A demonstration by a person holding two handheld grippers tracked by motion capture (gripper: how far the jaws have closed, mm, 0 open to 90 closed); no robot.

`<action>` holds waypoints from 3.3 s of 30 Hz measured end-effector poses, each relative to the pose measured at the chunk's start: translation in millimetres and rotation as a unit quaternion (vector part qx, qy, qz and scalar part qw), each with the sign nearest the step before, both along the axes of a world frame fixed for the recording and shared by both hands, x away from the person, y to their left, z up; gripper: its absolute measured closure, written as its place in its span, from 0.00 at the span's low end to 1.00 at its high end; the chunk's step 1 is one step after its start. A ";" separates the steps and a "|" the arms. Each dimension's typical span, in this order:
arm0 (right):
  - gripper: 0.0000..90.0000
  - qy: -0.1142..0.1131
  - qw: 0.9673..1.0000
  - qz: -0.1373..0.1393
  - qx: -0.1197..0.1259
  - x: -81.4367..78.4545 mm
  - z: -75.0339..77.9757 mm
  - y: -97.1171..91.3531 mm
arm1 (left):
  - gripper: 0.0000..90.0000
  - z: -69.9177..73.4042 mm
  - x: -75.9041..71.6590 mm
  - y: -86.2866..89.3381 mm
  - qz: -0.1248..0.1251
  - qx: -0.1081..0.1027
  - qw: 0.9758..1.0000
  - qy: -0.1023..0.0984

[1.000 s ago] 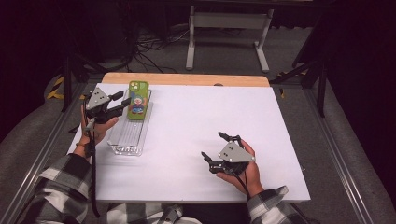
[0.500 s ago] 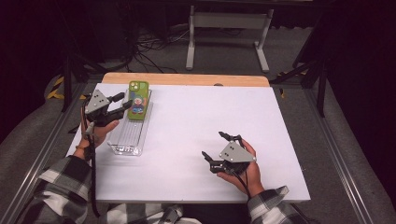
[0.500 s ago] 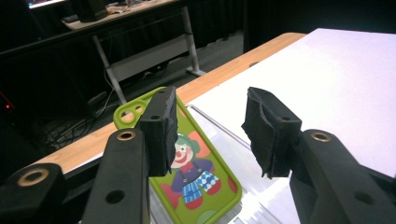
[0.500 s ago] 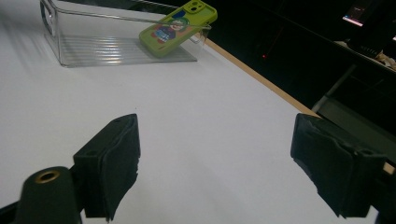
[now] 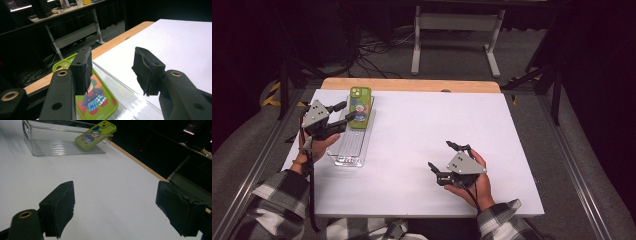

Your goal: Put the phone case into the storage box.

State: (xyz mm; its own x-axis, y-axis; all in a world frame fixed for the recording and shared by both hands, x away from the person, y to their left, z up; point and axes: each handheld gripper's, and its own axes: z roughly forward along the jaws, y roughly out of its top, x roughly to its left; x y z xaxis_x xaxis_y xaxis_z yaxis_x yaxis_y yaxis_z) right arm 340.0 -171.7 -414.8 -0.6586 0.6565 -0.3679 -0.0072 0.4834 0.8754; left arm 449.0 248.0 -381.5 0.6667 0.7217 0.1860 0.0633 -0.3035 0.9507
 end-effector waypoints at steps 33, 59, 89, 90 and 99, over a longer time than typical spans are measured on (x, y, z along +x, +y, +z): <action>0.18 0.004 1.000 0.005 0.005 -1.0 0.8 0.4 | 0.26 -0.3 -21.1 -7.8 -0.007 0.000 1.000 -0.008; 0.15 0.005 1.000 0.005 0.015 -1.3 3.0 -1.3 | 0.07 -2.7 -41.1 -16.8 -0.032 -0.004 0.999 -0.011; 0.12 0.001 1.000 0.001 0.021 -3.5 5.4 -1.3 | 0.05 -12.2 -75.0 -34.9 -0.069 0.009 0.997 -0.025; 0.12 0.002 1.000 0.001 0.021 -3.5 5.5 -1.4 | 0.05 -12.6 -76.0 -35.3 -0.069 0.010 0.997 -0.026; 0.12 -0.001 1.000 0.004 0.019 -4.9 5.6 0.1 | 0.05 -16.2 -82.6 -35.5 -0.078 0.015 0.996 -0.027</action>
